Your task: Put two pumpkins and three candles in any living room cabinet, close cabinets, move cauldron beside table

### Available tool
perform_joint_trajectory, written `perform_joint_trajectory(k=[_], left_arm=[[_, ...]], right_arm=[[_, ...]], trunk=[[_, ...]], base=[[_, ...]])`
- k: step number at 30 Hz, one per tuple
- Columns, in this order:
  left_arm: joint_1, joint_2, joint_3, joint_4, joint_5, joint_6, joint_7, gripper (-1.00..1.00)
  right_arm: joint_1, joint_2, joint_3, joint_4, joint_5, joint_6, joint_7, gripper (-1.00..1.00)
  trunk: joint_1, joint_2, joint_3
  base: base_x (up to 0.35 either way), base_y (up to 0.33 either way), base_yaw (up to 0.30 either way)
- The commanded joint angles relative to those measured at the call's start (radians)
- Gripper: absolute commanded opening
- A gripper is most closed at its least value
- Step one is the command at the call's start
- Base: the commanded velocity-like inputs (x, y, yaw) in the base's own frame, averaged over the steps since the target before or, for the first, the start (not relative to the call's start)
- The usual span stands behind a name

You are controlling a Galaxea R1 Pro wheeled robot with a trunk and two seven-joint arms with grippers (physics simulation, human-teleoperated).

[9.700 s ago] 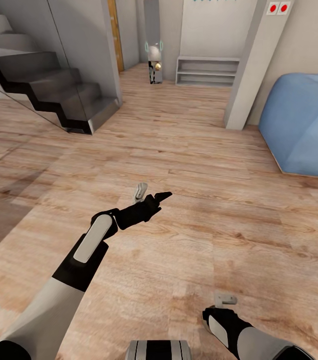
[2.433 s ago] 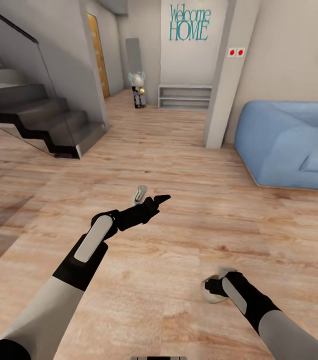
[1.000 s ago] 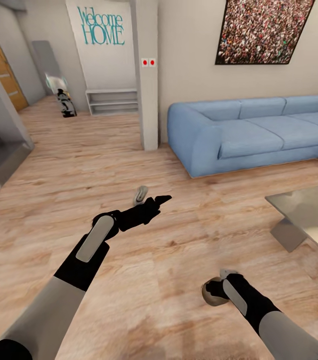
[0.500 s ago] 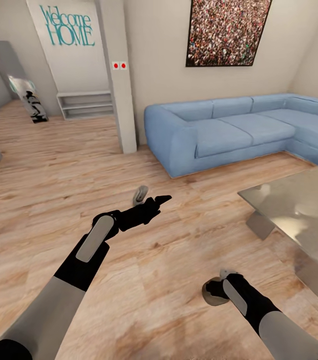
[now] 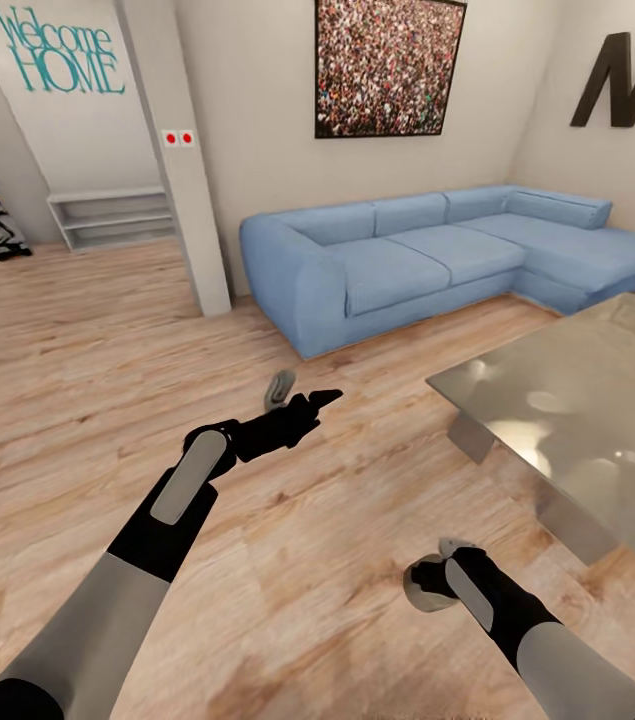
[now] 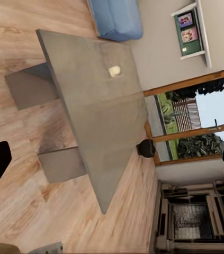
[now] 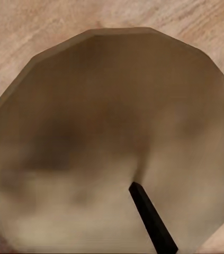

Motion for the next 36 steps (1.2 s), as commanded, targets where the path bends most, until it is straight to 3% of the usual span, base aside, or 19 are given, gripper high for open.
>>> perform_joint_trajectory(k=[1, 15, 22, 26, 32, 36], left_arm=[[0.0, 0.0, 0.0, 0.0, 0.0, 0.0, 0.0, 1.0], [0.0, 0.006, 0.0, 0.0, 0.0, 0.0, 0.0, 1.0], [0.0, 0.009, 0.0, -0.009, 0.0, 0.0, 0.0, 1.0], [0.0, 0.006, 0.0, -0.012, 0.0, 0.0, 0.0, 1.0], [0.0, 0.003, 0.0, -0.012, -0.001, 0.0, 0.001, 1.0], [0.0, 0.005, -0.003, -0.016, 0.0, -0.001, 0.0, 1.0]], right_arm=[[0.0, 0.0, 0.0, 0.0, -0.007, -0.002, -0.001, -1.0], [0.0, -0.003, -0.008, -0.036, -0.008, 0.001, -0.011, -1.0], [0.0, -0.002, -0.011, -0.204, -0.014, 0.007, -0.015, -1.0], [-0.006, 0.005, -0.053, -0.276, -0.015, 0.007, -0.016, -1.0], [-0.013, 0.039, -0.083, -0.311, -0.015, 0.001, -0.016, -1.0], [-0.014, 0.042, -0.101, -0.318, -0.014, -0.008, -0.015, -1.0]], trunk=[[-0.004, 0.007, 0.003], [-0.058, 0.105, 0.061], [-0.084, 0.154, 0.094], [-0.1, 0.182, 0.113], [-0.123, 0.224, 0.141], [-0.123, 0.224, 0.148]], base=[[0.0, 0.0, -0.283], [0.0, 0.0, -0.225], [0.0, 0.0, -0.022], [0.0, 0.0, 0.0], [0.0, 0.0, 0.0], [0.0, 0.0, 0.0]])
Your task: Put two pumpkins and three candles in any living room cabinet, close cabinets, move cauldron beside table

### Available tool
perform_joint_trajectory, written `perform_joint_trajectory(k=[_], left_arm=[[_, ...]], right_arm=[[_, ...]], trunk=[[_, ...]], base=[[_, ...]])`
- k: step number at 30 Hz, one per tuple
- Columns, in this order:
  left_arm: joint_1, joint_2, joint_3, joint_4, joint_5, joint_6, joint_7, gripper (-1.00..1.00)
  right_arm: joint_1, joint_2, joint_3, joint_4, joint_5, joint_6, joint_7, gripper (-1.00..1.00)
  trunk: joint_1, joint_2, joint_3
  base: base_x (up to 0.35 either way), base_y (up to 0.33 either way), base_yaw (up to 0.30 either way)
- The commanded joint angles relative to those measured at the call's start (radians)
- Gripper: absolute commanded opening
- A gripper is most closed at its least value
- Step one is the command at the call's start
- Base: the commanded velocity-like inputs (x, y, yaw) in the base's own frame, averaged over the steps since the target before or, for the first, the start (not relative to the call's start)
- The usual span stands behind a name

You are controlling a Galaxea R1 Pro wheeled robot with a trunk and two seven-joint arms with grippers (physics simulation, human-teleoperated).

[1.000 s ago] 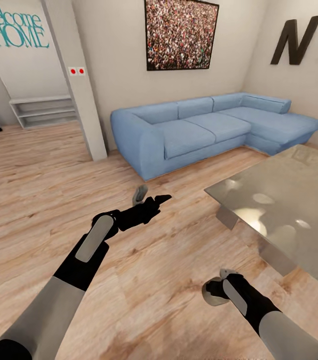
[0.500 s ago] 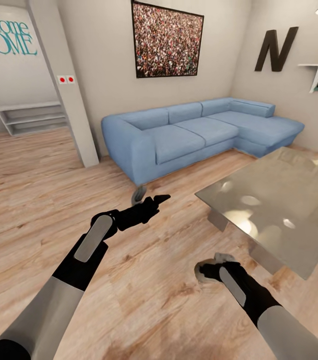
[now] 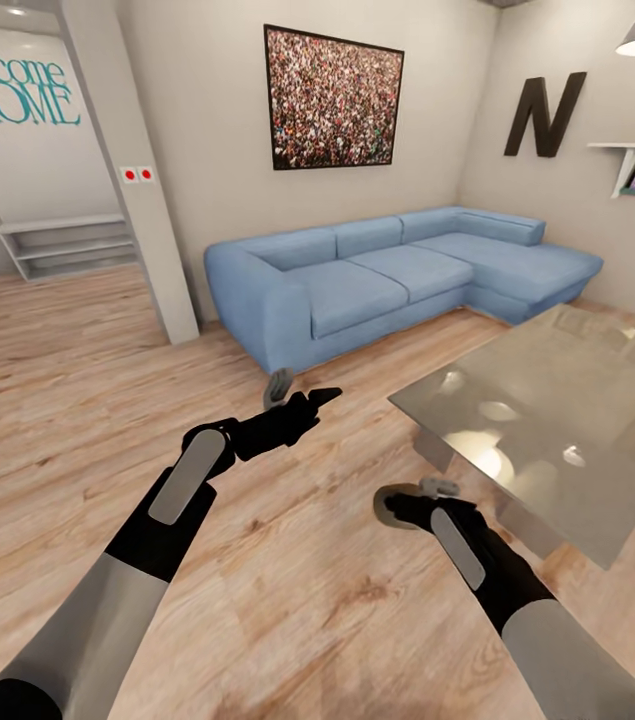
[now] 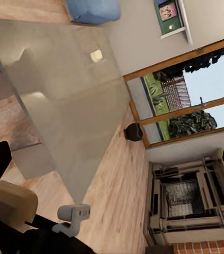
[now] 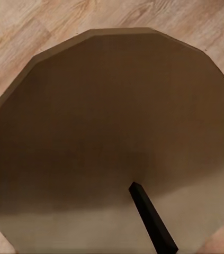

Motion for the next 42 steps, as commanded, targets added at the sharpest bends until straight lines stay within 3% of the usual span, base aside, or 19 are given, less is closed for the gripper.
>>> perform_joint_trajectory(k=[1, 10, 18, 42], left_arm=[[0.0, 0.0, 0.0, -0.003, 0.0, 0.0, 0.0, 1.0], [0.0, 0.002, 0.0, -0.014, 0.0, 0.0, -0.001, 1.0], [0.0, 0.003, 0.0, -0.015, 0.0, 0.0, 0.0, 1.0], [0.0, 0.001, -0.011, -0.013, 0.0, 0.0, 0.0, 1.0]], right_arm=[[0.0, 0.0, -0.002, 0.0, -0.008, -0.003, -0.001, -1.0], [0.0, -0.003, -0.008, -0.001, -0.008, 0.001, -0.002, -1.0], [0.0, -0.002, -0.057, 0.0, -0.008, 0.004, 0.0, -1.0], [0.0, -0.001, -0.061, 0.0, -0.009, 0.004, 0.003, -1.0]], trunk=[[0.0, 0.0, 0.002], [0.0, 0.0, 0.016], [0.0, 0.0, 0.029], [0.0, 0.0, 0.065]], base=[[0.0, 0.0, 0.0], [0.0, 0.0, -0.014], [0.0, 0.0, -0.075], [0.0, 0.0, -0.168]])
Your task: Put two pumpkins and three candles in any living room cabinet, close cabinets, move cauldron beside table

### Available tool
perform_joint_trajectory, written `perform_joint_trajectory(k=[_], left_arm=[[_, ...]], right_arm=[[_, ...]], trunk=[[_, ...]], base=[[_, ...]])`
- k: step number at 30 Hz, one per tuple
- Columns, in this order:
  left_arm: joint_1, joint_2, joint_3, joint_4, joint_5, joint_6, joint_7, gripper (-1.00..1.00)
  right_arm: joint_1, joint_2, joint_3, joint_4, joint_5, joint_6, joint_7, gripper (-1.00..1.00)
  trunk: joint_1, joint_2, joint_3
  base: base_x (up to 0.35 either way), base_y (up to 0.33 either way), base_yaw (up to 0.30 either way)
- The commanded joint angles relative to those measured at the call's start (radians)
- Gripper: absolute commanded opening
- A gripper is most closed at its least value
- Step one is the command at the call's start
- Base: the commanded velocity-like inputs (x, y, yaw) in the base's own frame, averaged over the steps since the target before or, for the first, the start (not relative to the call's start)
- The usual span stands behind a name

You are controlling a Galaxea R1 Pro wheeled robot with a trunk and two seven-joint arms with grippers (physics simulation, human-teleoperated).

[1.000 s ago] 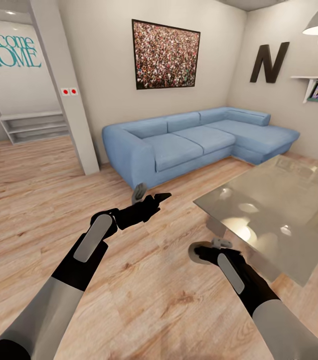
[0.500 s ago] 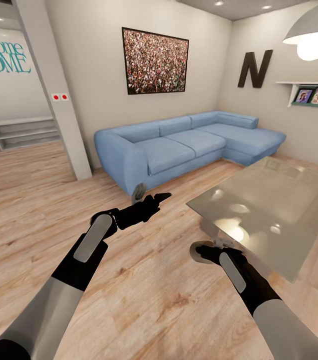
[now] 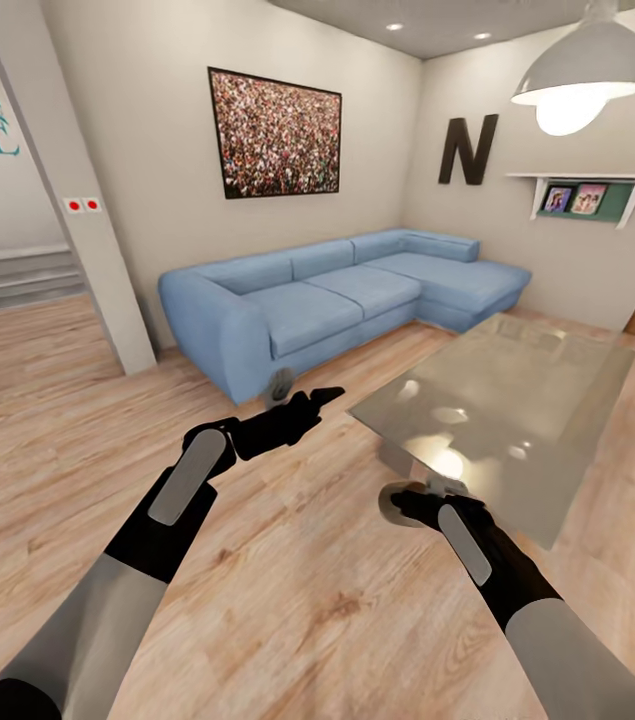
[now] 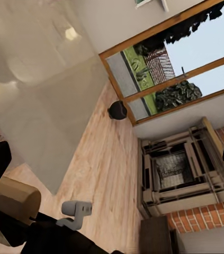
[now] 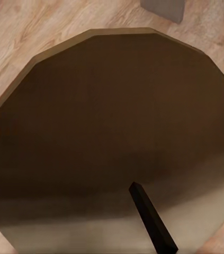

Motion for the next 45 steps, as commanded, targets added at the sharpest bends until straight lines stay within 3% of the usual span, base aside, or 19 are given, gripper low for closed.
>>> perform_joint_trajectory(k=[1, 45], left_arm=[[0.0, 0.0, -0.002, 0.0, 0.0, 0.0, 0.0, 1.0], [0.0, 0.001, -0.013, 0.0, 0.0, 0.0, 0.0, 1.0]], right_arm=[[0.0, 0.0, 0.0, 0.0, -0.007, -0.002, -0.001, -1.0], [0.001, -0.001, 0.0, 0.002, -0.008, -0.002, 0.005, -1.0]], trunk=[[0.0, 0.0, 0.001], [0.0, 0.0, 0.062]], base=[[0.0, 0.0, -0.188], [0.0, 0.0, -0.2]])
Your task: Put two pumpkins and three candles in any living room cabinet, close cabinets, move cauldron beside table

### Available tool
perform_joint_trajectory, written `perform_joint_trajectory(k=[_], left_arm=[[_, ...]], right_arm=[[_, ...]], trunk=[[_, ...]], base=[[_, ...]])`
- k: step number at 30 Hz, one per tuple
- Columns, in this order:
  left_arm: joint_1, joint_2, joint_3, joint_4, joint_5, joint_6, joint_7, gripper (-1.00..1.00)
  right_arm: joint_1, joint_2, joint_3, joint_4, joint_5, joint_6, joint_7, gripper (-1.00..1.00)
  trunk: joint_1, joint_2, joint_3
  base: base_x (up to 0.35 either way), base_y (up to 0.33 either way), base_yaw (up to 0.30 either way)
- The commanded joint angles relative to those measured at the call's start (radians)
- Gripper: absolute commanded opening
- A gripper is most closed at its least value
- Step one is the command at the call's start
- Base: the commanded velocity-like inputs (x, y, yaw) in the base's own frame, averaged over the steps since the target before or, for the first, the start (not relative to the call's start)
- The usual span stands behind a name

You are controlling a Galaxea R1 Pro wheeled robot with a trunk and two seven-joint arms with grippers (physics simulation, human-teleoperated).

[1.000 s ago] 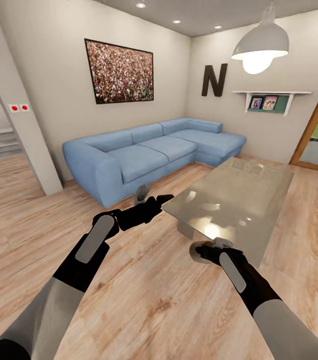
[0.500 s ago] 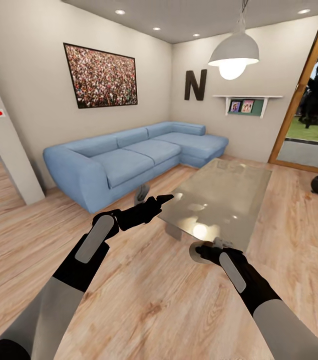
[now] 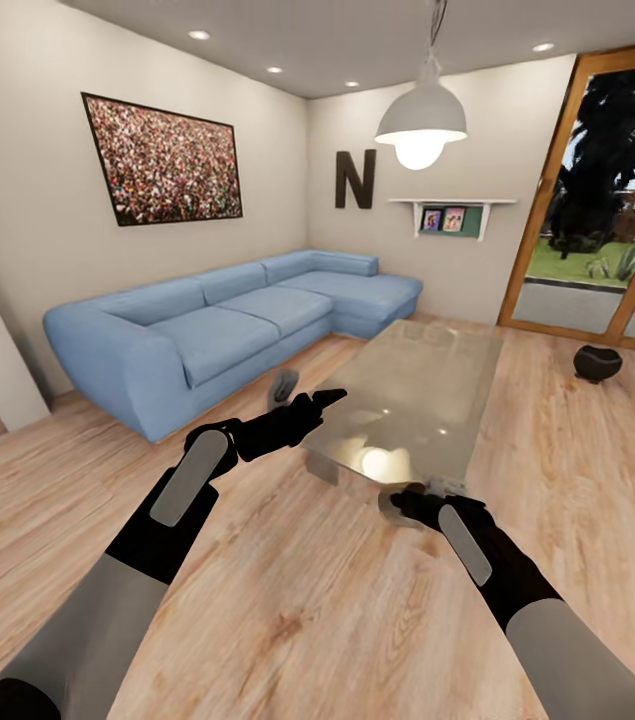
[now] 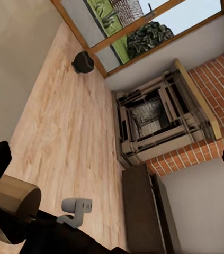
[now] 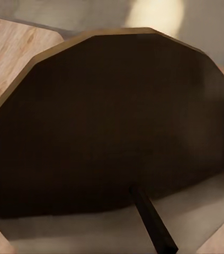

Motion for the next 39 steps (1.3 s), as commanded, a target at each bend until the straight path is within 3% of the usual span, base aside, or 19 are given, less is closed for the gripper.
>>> perform_joint_trajectory(k=[1, 15, 23, 31, 39], left_arm=[[0.0, 0.0, 0.0, 0.0, 0.0, 0.0, 0.0, 1.0], [0.0, 0.0, 0.0, 0.0, 0.0, 0.0, 0.0, 1.0], [0.0, 0.0, 0.0, 0.0, 0.0, 0.0, 0.0, 1.0], [0.0, 0.0, 0.0, 0.0, 0.0, 0.0, 0.0, 1.0], [0.0, 0.001, 0.001, 0.0, 0.0, 0.0, 0.0, 1.0]], right_arm=[[0.0, 0.0, -0.001, 0.0, -0.007, -0.002, -0.001, -1.0], [0.0, -0.002, -0.002, 0.001, -0.008, -0.002, -0.001, -1.0], [0.001, -0.002, 0.0, 0.002, -0.084, -0.002, -0.001, -1.0], [0.001, 0.0, 0.0, 0.003, -0.087, -0.002, -0.004, -1.0], [0.001, 0.004, 0.001, 0.002, -0.085, -0.01, -0.007, -1.0]], trunk=[[0.0, 0.0, 0.001], [0.0, 0.0, 0.02], [0.0, 0.0, 0.031], [0.0, 0.0, 0.036], [0.0, 0.0, 0.027]], base=[[0.0, 0.0, -0.202], [0.0, 0.0, -0.202], [0.0, 0.0, -0.209], [0.0, 0.0, -0.123], [0.0, 0.0, -0.055]])
